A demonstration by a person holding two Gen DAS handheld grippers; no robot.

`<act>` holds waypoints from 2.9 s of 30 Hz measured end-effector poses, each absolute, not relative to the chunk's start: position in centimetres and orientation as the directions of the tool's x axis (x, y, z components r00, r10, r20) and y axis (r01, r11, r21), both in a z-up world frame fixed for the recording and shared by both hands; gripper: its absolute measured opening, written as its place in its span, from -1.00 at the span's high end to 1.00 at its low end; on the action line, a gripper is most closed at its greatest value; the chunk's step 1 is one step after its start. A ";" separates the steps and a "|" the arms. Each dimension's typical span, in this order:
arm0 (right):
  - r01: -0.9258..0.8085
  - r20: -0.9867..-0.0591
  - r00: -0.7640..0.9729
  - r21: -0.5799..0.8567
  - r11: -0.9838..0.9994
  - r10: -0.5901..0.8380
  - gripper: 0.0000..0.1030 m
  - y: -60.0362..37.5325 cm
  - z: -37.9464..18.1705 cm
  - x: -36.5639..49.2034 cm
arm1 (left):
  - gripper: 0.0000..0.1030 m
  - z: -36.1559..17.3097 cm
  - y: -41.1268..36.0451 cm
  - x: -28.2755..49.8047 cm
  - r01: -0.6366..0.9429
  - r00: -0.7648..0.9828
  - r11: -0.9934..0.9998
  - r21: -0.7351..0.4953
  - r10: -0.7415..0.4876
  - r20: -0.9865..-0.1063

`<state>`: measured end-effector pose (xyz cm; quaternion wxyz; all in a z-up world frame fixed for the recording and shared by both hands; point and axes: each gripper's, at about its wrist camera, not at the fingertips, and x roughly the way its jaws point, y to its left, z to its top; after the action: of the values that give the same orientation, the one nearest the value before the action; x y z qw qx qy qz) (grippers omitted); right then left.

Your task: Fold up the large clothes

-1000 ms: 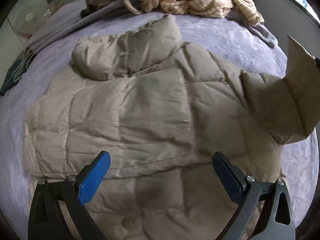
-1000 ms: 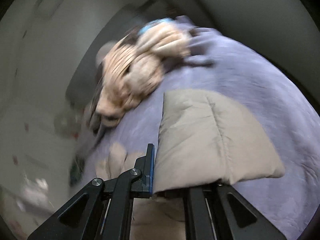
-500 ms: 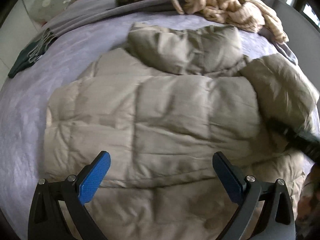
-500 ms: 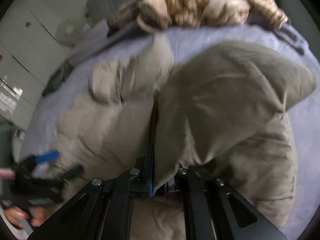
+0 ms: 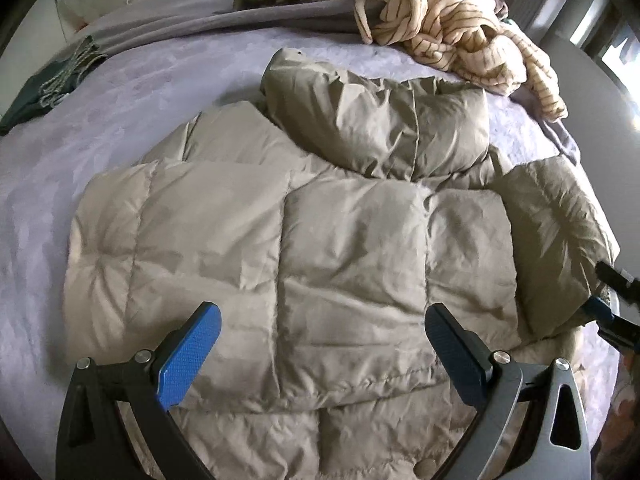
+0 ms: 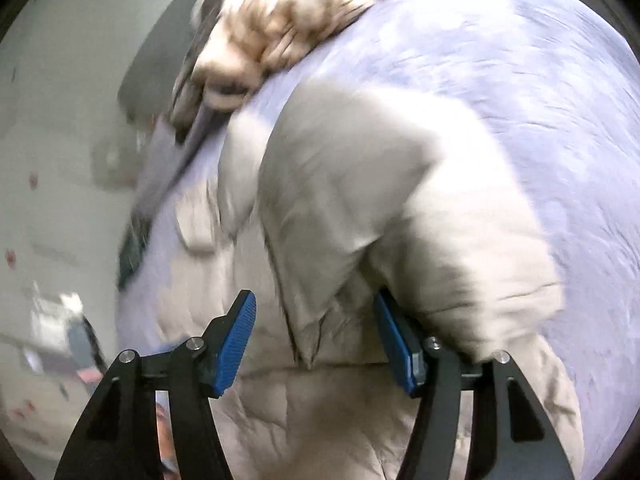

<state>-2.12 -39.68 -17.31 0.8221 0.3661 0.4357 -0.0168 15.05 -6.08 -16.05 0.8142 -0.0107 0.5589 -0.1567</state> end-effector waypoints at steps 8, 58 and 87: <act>0.414 -0.622 0.734 0.729 0.544 0.275 0.79 -42.9 -16.8 -1.4 | -0.98 -15.8 -4.8 16.1 0.216 0.291 0.908 -0.360 -0.412 -0.863; 0.400 -0.551 0.749 0.818 0.413 0.367 -0.19 -46.7 -19.0 -5.9 | 0.84 -16.2 -3.0 18.2 0.238 0.157 0.761 -0.604 -0.644 -0.749; 0.446 -0.723 0.655 0.605 0.660 0.219 -0.07 -47.8 -17.3 -4.3 | 0.47 -14.1 -2.6 17.0 0.306 0.328 0.869 -0.388 -0.479 -0.814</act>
<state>-4.33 -47.77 -17.26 0.8139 0.4065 0.4092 -0.0698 17.00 -2.61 -14.09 0.8107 -0.0821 0.5266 -0.2421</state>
